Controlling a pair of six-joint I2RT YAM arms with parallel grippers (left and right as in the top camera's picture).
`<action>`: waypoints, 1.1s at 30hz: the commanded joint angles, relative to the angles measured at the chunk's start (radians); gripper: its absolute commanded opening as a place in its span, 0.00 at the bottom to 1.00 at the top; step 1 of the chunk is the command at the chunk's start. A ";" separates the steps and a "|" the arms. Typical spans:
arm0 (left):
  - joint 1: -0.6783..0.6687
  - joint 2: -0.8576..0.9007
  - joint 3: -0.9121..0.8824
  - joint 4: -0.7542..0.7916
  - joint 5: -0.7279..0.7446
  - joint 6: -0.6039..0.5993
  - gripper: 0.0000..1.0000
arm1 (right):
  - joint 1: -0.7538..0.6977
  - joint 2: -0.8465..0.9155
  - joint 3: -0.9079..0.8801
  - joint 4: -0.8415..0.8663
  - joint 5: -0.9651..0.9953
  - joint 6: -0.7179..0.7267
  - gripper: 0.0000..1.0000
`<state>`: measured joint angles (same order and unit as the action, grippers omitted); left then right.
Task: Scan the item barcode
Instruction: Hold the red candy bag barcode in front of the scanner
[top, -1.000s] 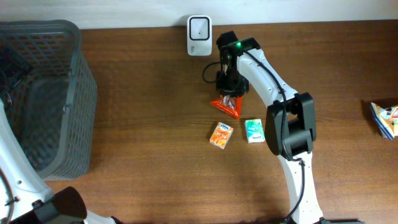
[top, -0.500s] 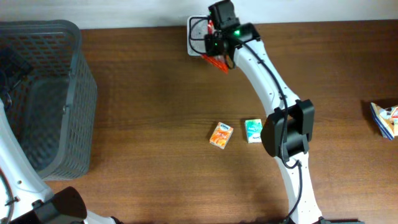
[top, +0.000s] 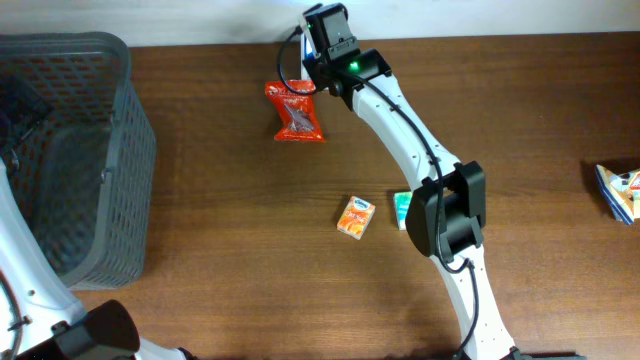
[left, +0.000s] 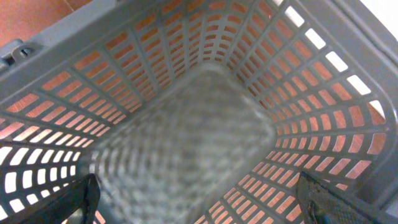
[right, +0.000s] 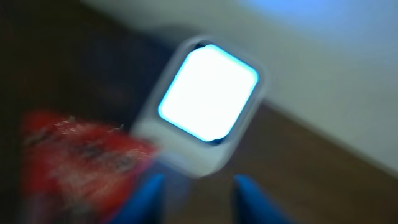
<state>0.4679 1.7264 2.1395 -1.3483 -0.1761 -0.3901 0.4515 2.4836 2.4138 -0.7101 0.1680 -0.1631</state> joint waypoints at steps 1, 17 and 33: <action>0.006 0.002 0.004 0.000 -0.003 -0.010 0.99 | 0.027 0.037 0.008 -0.045 -0.259 0.027 0.75; 0.006 0.002 0.004 0.000 -0.003 -0.010 0.99 | 0.053 0.181 -0.058 -0.060 -0.293 0.408 0.33; 0.006 0.002 0.004 0.000 -0.003 -0.010 0.99 | 0.043 0.057 0.107 0.117 0.198 0.039 0.04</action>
<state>0.4679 1.7264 2.1395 -1.3476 -0.1761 -0.3901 0.4992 2.5996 2.4905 -0.6361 0.2207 -0.0418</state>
